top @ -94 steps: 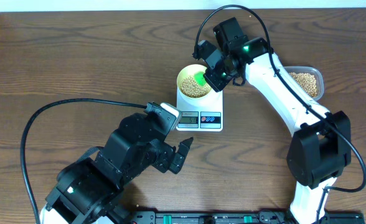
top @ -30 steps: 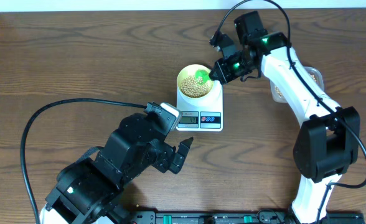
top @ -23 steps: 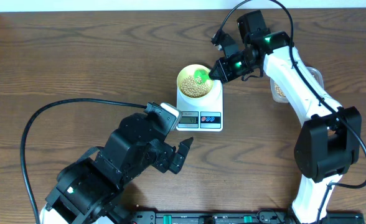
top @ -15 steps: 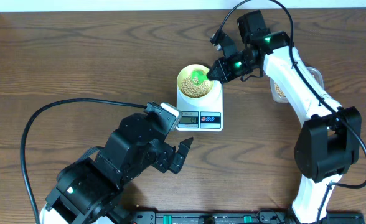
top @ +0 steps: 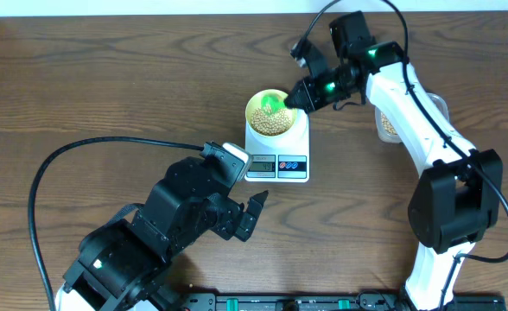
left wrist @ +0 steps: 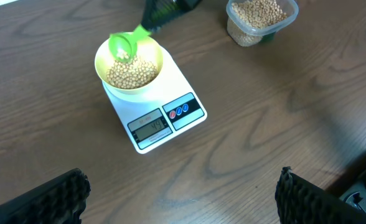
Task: Scoop item into bowl and weigh 50g on scale
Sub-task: 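Tip scoop with right gripper to pour beans into the bowl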
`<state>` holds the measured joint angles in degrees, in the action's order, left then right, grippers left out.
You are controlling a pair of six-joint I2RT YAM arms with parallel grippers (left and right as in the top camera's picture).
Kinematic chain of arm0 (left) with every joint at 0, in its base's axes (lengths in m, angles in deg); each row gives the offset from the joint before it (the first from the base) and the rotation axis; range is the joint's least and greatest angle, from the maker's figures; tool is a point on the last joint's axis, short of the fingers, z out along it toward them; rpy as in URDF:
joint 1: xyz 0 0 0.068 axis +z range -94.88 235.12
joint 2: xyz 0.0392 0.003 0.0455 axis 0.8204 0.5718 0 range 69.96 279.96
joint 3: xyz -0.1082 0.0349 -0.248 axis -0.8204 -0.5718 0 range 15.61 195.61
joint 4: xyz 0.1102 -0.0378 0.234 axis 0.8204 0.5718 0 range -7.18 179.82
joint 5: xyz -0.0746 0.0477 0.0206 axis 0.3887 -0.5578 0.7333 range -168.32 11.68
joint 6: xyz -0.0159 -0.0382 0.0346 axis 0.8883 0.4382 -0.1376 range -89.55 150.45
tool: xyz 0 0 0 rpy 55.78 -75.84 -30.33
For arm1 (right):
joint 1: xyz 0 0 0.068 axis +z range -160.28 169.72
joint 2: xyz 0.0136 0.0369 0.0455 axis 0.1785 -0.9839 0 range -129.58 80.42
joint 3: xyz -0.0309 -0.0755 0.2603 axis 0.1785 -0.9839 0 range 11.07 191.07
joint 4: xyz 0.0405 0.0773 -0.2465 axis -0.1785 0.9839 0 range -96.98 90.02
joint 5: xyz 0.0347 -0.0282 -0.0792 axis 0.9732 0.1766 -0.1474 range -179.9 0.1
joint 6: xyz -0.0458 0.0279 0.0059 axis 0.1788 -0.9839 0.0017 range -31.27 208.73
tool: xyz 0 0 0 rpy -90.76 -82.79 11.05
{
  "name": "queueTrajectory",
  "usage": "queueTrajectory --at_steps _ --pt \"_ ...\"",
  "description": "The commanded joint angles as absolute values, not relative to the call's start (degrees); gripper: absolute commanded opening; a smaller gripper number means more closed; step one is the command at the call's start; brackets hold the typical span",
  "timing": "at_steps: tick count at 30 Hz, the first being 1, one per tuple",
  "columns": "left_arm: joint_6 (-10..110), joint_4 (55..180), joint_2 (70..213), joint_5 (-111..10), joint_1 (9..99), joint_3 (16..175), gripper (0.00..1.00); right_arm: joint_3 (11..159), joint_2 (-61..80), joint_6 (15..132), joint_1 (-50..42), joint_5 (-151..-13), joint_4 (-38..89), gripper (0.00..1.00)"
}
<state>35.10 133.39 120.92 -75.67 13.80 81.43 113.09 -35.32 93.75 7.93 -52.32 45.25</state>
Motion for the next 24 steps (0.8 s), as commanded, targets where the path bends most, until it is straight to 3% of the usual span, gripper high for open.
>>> queueTrajectory --at_steps 1,11,24 --pt "35.21 133.36 120.87 -75.80 13.96 81.85 0.98 117.81 -33.03 94.17 9.22 -54.07 45.57 0.01" --pt "35.21 133.36 120.87 -75.80 13.96 81.85 0.98 121.13 -33.03 99.19 12.79 -61.68 54.05 0.01" --pt "35.21 133.36 120.87 -75.80 13.96 81.85 0.98 121.17 -33.03 99.61 16.02 -70.51 54.08 0.01"
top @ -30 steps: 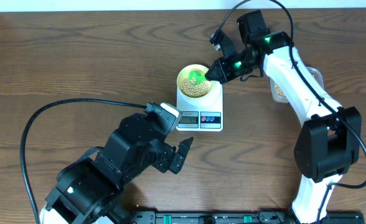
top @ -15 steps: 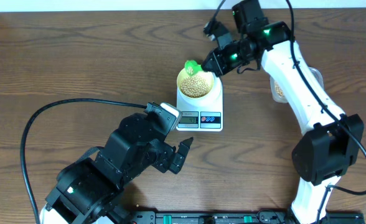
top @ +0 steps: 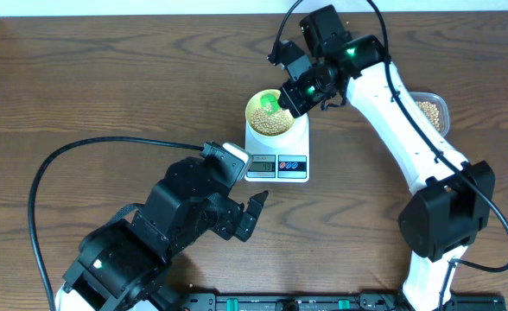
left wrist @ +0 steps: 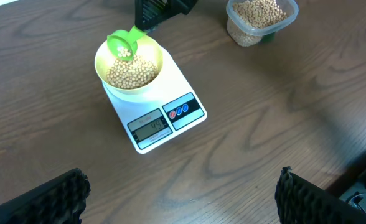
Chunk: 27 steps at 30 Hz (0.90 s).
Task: Scoop item into bowl and weigh 50g on scale
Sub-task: 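Tip scoop with right gripper to pour beans into the bowl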
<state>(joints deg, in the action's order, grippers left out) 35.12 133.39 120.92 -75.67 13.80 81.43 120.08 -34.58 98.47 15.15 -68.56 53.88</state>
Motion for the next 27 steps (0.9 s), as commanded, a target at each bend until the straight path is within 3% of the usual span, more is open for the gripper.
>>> queueTrajectory --at_steps 1,27 --pt "35.21 133.34 120.87 -75.80 13.96 81.85 0.97 121.17 -33.03 100.09 16.24 -70.53 54.12 0.01" --pt "35.21 133.36 120.87 -75.80 13.96 81.85 0.98 122.77 -32.50 107.00 17.94 -76.76 56.15 0.01"
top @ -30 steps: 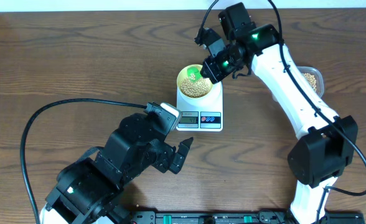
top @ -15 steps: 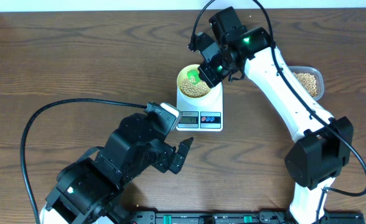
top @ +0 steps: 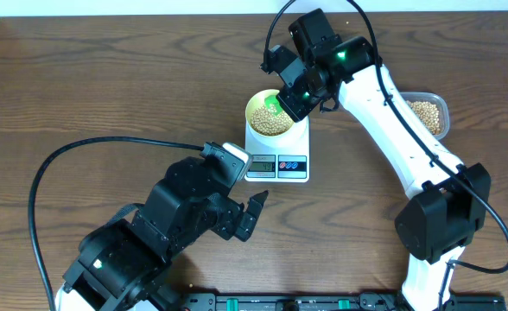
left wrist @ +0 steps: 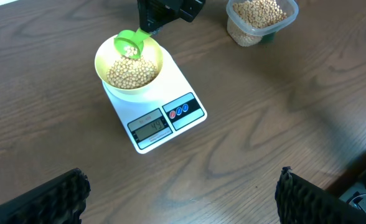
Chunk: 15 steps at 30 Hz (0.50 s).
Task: Scoop item into bowl and weigh 50g on scale
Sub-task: 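Tip scoop with right gripper to pour beans into the bowl, then hold scoop tilted over bowl with right gripper, shaking out remaining beans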
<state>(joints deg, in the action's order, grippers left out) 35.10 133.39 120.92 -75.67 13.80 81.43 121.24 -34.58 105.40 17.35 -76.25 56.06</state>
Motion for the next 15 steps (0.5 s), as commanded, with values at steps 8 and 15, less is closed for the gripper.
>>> queueTrajectory --at_steps 8,15 --pt "35.21 133.34 120.87 -75.80 13.96 81.85 0.98 122.79 -32.00 109.05 17.94 -77.17 55.93 0.01" --pt "35.21 133.36 120.87 -75.80 13.96 81.85 0.98 122.77 -31.60 110.67 17.94 -78.55 55.63 0.01"
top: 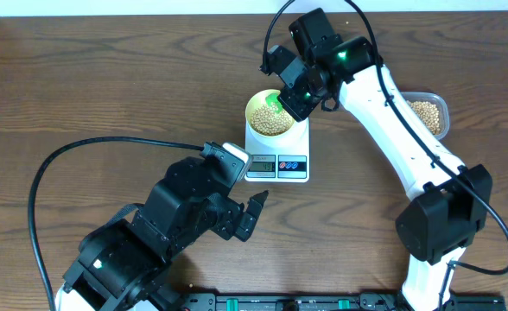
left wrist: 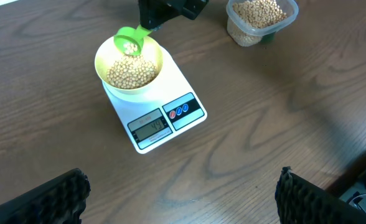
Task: Scoop item into bowl and weigh 50g on scale
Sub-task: 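Hold scoop tilted over bowl with right gripper, shaking out remaining beans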
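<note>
A yellow bowl [top: 271, 119] [left wrist: 129, 70] full of pale beans stands on the white scale [top: 276, 164] [left wrist: 170, 115]. The digits on the scale's display are too small to read. My right gripper [top: 290, 93] is shut on the handle of a green scoop [top: 269, 104] [left wrist: 129, 42]. The scoop hangs over the bowl's far rim with a few beans in it. My left gripper [left wrist: 183, 196] [top: 250, 210] is open low over bare table in front of the scale, its fingers [left wrist: 52, 199] far apart and holding nothing.
A clear plastic tub [top: 428, 112] [left wrist: 261, 18] of beans sits right of the scale, partly behind the right arm [top: 392, 121]. The left arm's black cable [top: 90, 151] loops across the table's left side. The brown wooden table [left wrist: 282, 112] stretches round the scale.
Hardly anything differs. The scoop over the bowl's far rim sits a touch higher in the left wrist view. The left arm has not moved.
At first my right gripper held the scoop over the bowl from the right, its arm covering the bean tub. Then the wrist stood further left and back, with the tub uncovered. Since then the scoop has stayed at the bowl's far rim. The left gripper stayed open throughout.
</note>
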`<state>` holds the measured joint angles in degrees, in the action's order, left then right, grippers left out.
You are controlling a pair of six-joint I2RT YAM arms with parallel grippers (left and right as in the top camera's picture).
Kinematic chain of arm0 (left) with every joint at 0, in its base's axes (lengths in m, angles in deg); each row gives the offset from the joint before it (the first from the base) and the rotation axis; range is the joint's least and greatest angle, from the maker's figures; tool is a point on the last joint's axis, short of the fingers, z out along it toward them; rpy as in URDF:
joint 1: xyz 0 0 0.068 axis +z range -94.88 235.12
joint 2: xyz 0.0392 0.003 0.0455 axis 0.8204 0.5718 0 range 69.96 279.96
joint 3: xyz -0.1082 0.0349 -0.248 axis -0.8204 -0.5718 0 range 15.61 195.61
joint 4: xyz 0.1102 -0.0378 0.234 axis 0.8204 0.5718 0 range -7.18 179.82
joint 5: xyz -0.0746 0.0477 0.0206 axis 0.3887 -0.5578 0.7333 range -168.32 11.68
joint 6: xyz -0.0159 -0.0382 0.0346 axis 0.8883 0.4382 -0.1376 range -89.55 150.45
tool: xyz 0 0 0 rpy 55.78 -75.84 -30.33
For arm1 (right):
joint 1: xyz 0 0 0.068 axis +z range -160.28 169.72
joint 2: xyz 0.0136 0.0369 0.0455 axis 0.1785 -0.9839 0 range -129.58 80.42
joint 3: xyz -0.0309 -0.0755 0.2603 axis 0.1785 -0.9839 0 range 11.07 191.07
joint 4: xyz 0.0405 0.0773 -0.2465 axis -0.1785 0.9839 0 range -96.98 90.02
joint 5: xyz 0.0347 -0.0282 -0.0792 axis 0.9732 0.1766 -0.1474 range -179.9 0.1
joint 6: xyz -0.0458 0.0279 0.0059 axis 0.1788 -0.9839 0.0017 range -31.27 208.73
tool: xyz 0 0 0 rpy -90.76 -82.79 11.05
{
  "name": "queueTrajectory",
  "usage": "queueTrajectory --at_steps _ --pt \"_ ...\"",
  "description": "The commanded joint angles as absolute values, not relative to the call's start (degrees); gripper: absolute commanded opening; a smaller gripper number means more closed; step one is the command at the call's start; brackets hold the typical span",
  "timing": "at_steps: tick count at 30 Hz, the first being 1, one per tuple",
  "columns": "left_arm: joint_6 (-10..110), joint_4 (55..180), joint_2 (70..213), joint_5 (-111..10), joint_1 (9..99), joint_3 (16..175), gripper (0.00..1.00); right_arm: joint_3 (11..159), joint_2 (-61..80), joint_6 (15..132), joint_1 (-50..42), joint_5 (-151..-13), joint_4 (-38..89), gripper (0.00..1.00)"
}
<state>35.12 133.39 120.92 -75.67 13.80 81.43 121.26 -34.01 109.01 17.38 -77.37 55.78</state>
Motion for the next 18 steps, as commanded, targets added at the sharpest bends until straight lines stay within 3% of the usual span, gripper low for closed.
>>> queueTrajectory --at_steps 1,18 --pt "35.21 133.36 120.87 -75.80 13.96 81.85 0.98 122.77 -31.56 110.67 17.94 -78.68 55.63 0.01" --pt "35.21 133.34 120.87 -75.80 13.96 81.85 0.98 122.77 -31.23 106.97 17.94 -77.11 55.80 0.01"
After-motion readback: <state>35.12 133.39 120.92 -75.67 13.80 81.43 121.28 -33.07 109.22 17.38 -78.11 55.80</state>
